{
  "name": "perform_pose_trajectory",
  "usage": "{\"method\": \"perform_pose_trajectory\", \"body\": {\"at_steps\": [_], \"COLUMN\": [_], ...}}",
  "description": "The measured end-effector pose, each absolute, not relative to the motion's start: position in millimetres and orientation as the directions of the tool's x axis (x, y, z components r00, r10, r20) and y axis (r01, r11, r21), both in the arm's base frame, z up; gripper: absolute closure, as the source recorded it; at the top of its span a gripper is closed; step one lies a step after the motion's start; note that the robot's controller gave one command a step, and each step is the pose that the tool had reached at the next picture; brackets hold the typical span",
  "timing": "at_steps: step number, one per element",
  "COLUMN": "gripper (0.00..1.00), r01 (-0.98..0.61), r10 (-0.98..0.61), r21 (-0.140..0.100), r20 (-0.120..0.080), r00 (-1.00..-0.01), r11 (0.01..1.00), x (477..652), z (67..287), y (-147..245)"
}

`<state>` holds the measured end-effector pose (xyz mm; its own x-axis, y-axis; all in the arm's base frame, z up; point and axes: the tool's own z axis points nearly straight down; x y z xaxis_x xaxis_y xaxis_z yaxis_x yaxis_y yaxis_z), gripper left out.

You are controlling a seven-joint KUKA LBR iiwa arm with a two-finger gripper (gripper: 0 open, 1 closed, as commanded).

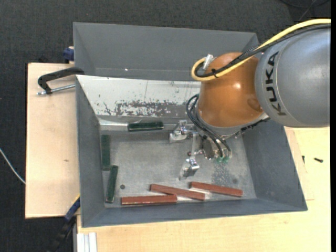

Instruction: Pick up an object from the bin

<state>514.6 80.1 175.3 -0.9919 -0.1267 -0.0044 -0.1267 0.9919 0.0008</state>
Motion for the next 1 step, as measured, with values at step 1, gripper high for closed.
{"method": "perform_pose_trajectory", "body": {"at_steps": [1], "gripper": [0.0], "r01": [-0.313], "r10": [-0.313], "r21": [0.001], "r20": [0.001], "r00": [-0.95], "r11": [0.95], "x": [490.5], "z": [155.8], "y": [58.9]}}
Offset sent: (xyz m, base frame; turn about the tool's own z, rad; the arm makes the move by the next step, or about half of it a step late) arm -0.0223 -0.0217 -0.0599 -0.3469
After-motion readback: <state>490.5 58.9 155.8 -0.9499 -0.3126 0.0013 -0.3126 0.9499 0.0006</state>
